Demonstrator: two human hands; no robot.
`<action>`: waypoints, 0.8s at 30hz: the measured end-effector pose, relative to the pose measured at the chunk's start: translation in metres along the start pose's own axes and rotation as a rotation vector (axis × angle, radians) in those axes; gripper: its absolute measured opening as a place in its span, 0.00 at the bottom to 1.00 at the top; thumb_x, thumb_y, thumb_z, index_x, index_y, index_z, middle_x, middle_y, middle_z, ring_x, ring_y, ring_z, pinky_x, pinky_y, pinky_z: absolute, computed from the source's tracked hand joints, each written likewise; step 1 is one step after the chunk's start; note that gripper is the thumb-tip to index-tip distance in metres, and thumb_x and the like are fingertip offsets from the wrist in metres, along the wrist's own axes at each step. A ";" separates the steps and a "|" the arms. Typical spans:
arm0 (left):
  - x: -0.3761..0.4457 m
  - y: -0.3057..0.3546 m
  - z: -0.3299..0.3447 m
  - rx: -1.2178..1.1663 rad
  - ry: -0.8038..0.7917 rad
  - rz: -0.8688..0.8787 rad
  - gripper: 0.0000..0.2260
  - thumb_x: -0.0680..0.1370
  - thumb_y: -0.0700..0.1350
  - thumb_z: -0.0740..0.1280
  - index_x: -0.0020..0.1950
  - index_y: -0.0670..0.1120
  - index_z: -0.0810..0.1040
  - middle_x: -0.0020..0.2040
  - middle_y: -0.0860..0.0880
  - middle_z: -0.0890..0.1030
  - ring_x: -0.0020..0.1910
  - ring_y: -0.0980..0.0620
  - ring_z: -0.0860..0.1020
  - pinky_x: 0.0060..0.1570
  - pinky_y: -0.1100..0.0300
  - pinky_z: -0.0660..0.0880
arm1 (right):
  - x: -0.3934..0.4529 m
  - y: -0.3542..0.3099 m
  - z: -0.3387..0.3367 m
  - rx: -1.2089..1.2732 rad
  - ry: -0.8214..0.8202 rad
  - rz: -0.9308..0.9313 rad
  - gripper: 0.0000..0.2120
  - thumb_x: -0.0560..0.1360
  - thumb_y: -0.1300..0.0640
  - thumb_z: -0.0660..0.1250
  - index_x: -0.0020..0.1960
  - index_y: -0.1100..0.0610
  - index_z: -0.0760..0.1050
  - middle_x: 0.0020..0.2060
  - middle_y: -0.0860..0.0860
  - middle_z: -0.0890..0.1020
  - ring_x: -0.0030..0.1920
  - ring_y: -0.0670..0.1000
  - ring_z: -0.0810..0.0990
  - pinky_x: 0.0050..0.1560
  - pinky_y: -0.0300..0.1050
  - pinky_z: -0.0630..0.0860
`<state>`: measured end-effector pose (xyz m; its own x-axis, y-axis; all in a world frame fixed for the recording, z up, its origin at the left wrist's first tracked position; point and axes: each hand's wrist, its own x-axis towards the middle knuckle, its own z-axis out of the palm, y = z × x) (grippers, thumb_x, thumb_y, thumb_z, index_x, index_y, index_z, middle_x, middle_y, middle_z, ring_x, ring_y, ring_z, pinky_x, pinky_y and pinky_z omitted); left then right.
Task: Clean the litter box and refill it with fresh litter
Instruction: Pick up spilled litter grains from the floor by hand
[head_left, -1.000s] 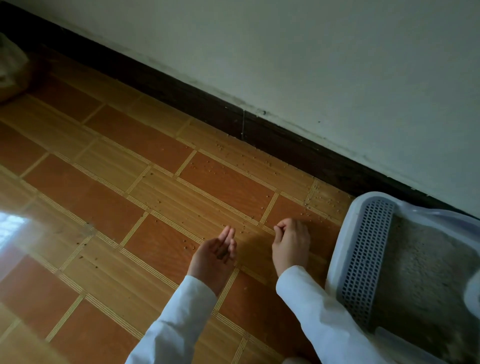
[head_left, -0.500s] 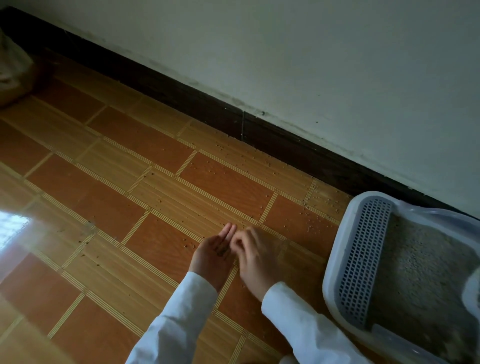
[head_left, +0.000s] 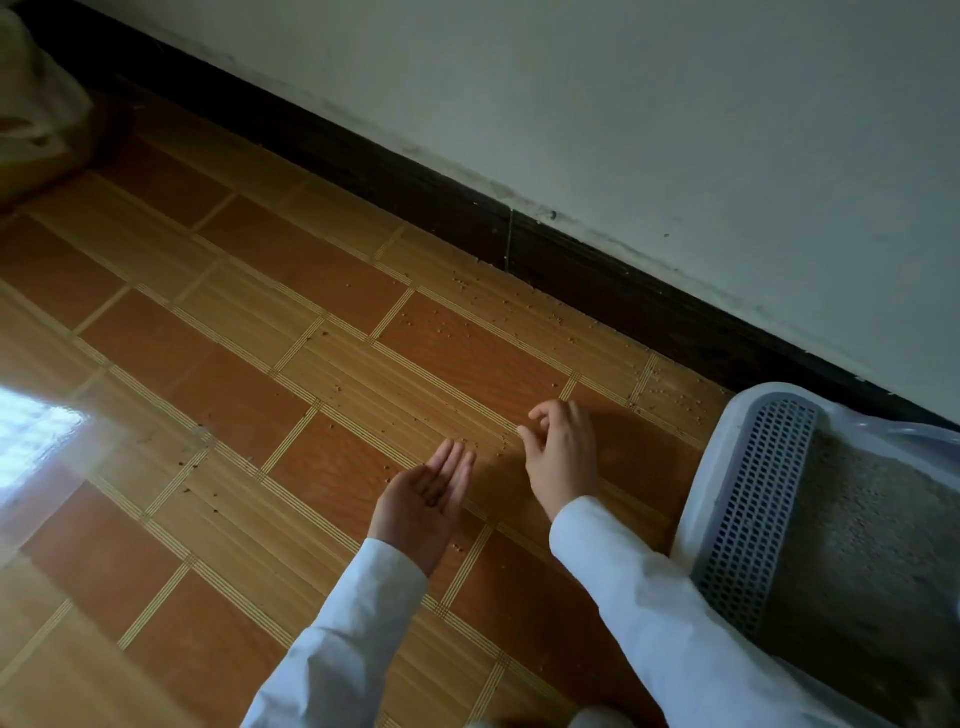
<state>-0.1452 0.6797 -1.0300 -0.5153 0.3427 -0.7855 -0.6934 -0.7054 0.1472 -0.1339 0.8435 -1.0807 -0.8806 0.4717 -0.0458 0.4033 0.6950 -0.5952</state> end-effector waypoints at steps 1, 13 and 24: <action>0.000 0.001 -0.001 0.001 0.001 0.004 0.15 0.79 0.38 0.53 0.58 0.32 0.74 0.55 0.38 0.81 0.55 0.40 0.80 0.54 0.47 0.77 | 0.002 -0.001 0.002 -0.015 -0.020 -0.001 0.06 0.74 0.56 0.69 0.48 0.55 0.74 0.48 0.50 0.75 0.50 0.49 0.72 0.49 0.40 0.71; 0.006 0.000 -0.001 0.087 0.038 0.024 0.17 0.79 0.39 0.53 0.62 0.33 0.74 0.55 0.39 0.81 0.51 0.44 0.81 0.58 0.54 0.75 | -0.027 -0.035 -0.002 0.010 -0.145 -0.313 0.02 0.77 0.57 0.65 0.45 0.54 0.73 0.47 0.48 0.74 0.47 0.46 0.71 0.44 0.37 0.71; 0.006 0.015 0.007 0.022 -0.048 0.036 0.17 0.80 0.39 0.51 0.60 0.32 0.73 0.58 0.37 0.80 0.59 0.40 0.78 0.57 0.47 0.75 | 0.013 0.000 -0.007 -0.270 0.033 0.038 0.18 0.77 0.44 0.62 0.56 0.58 0.71 0.51 0.54 0.77 0.50 0.52 0.75 0.50 0.44 0.73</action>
<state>-0.1622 0.6759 -1.0278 -0.5631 0.3469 -0.7500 -0.6846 -0.7041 0.1884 -0.1435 0.8531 -1.0757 -0.8564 0.5151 -0.0351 0.4921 0.7938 -0.3574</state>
